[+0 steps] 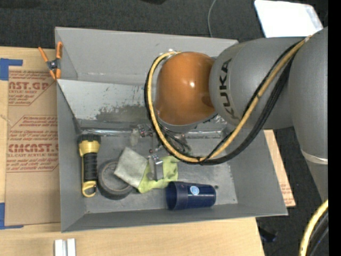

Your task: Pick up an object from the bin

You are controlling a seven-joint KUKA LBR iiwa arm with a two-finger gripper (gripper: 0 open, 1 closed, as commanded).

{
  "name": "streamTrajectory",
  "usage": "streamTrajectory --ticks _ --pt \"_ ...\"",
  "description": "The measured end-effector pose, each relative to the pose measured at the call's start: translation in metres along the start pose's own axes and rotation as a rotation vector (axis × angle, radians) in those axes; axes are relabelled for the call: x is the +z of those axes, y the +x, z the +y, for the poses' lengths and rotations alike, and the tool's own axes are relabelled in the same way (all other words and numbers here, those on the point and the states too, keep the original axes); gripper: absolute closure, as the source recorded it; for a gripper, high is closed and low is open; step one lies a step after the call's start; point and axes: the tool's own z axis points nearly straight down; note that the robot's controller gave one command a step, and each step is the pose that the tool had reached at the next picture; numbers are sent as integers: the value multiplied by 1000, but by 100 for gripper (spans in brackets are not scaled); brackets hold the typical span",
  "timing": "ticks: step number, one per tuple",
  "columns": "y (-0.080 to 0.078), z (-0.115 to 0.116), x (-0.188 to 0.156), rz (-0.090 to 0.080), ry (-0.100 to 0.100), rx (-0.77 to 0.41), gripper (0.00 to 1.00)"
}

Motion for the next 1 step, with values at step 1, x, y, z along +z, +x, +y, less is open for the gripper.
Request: streamTrajectory --ticks 1 --pt "0 0 0 0 0 1 0"
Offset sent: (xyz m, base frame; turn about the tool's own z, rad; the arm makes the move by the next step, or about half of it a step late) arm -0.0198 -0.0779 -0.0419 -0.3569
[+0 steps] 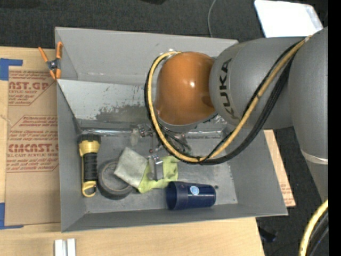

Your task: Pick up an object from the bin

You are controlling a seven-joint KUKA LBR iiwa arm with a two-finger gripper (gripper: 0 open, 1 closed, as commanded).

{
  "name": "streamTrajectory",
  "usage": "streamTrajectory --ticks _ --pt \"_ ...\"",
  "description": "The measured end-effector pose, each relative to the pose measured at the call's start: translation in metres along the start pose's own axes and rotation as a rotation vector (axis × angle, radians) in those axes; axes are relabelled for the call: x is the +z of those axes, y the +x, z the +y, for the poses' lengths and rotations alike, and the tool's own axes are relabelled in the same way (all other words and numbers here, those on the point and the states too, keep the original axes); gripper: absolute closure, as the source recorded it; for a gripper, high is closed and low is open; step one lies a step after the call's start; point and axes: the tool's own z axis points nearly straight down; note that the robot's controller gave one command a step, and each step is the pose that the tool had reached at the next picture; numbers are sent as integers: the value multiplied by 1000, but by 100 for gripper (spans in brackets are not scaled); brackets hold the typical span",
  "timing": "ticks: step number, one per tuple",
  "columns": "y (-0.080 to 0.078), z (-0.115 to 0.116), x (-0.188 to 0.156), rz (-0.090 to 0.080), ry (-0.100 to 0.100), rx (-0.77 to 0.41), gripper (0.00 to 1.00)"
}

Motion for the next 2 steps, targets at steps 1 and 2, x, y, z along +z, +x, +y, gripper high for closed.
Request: streamTrajectory --ticks 1,2 --pt "18 -26 18 -5 -1 -176 0" --pt "33 -48 35 -1 0 -237 0"
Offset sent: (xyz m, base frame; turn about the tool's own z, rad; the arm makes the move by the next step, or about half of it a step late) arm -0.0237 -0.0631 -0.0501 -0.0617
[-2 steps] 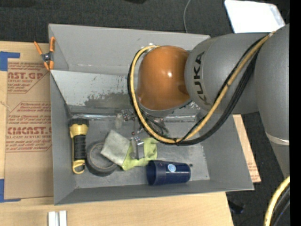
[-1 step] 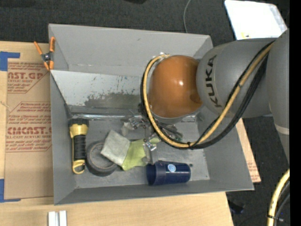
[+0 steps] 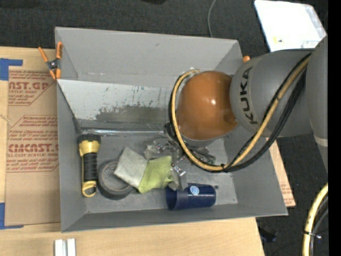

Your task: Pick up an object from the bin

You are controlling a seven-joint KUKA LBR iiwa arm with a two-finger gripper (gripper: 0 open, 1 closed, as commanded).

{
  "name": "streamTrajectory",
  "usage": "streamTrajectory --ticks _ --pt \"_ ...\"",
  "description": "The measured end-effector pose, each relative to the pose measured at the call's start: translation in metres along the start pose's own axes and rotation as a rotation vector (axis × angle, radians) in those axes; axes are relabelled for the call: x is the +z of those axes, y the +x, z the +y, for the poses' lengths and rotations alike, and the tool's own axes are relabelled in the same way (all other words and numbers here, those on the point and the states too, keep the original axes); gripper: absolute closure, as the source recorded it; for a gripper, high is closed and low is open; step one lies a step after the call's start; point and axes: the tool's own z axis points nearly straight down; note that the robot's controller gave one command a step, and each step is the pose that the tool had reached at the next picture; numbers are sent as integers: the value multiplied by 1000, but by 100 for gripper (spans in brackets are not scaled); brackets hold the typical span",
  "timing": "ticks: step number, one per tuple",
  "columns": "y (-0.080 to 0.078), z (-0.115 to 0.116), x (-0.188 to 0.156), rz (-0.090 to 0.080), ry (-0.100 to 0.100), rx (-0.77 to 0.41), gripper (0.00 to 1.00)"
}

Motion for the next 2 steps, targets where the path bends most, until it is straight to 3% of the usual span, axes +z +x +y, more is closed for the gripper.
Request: streamTrajectory --ticks 1,2 --pt "24 -1 21 -1 0 133 0" --pt "35 -17 58 -7 -2 402 100"
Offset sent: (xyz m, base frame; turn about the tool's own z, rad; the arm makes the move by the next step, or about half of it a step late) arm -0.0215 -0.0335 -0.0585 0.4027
